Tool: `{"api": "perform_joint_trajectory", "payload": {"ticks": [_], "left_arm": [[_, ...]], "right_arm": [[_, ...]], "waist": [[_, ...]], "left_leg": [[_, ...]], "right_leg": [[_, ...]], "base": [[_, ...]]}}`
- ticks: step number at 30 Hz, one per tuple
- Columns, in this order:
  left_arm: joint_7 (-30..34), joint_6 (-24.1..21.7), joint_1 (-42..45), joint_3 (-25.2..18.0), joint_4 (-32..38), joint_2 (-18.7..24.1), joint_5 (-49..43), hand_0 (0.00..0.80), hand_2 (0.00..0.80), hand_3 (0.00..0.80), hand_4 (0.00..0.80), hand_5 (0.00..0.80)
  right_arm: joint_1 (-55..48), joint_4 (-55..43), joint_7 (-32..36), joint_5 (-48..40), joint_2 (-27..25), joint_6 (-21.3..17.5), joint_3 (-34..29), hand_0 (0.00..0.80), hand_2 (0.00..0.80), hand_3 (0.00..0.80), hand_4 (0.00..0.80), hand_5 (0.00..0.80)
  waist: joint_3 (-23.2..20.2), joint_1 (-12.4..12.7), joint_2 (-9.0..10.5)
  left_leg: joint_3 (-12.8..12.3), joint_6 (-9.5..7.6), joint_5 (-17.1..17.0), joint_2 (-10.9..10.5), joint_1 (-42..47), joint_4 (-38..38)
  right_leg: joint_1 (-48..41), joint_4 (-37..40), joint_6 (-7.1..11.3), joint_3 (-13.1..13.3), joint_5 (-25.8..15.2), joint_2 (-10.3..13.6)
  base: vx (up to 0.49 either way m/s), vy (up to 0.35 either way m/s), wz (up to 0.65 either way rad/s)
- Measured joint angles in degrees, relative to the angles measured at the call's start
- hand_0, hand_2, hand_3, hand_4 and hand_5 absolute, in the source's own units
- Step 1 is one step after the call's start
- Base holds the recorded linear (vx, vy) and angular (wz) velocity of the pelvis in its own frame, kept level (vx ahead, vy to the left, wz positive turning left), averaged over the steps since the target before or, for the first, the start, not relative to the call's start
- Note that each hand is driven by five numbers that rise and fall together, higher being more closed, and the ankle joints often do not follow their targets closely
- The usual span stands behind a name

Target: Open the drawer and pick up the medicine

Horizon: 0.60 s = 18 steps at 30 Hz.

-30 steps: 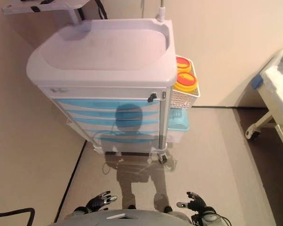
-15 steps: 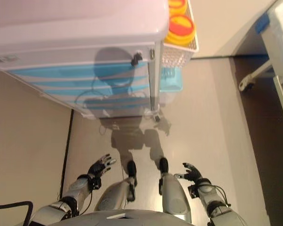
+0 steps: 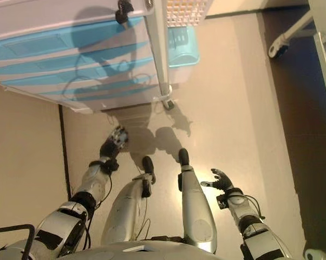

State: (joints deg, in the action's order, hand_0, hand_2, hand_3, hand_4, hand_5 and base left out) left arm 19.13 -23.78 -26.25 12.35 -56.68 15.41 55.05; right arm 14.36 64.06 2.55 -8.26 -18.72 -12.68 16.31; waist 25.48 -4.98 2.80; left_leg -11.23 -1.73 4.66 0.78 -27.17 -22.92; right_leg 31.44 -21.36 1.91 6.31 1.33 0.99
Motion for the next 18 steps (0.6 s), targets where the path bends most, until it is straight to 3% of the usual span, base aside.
{"api": "perform_joint_trajectory", "payload": {"ticks": [7, 10, 18], "left_arm": [[13.91, -0.18, -4.39, -5.61, 6.94, 1.46, 20.04, 0.0, 0.0, 0.0, 0.0, 0.0], [19.29, -0.09, -5.37, -6.16, 8.43, 2.29, 27.34, 0.0, 0.0, 0.0, 0.0, 0.0], [24.63, 1.2, -12.41, -8.37, 10.69, 6.64, 37.31, 0.0, 0.0, 0.0, 0.0, 0.0]], "right_arm": [[0.24, -0.56, -0.18, -1.25, -0.41, -0.11, 0.28, 0.0, 0.0, 0.0, 0.0, 0.0], [0.17, -1.53, -0.18, -1.24, -0.36, -0.24, 0.36, 0.0, 0.0, 0.0, 0.0, 0.0], [0.13, -2.14, -0.72, -1.23, -0.27, -1.35, 2.11, 0.0, 0.0, 0.0, 0.0, 0.0]], "waist": [[1.95, -1.04, 0.93], [2.22, -1.35, 1.44], [2.72, -2.03, 2.44]], "left_leg": [[-0.77, -1.1, 2.24, 0.26, -3.53, -4.8], [-1.01, -1.5, 2.7, 0.21, -4.28, -5.96], [-0.98, -1.79, 3.05, 0.25, -6.05, -7.04]], "right_leg": [[2.64, -1.97, 0.95, 1.23, 0.13, 0.09], [3.2, -2.64, 1.15, 1.53, 0.24, 0.18], [4.42, -2.75, 1.62, 1.65, -0.03, 0.28]], "base": [[-0.016, 0.022, -0.07], [0.0, 0.0, 0.0], [0.0, 0.0, 0.0]]}}
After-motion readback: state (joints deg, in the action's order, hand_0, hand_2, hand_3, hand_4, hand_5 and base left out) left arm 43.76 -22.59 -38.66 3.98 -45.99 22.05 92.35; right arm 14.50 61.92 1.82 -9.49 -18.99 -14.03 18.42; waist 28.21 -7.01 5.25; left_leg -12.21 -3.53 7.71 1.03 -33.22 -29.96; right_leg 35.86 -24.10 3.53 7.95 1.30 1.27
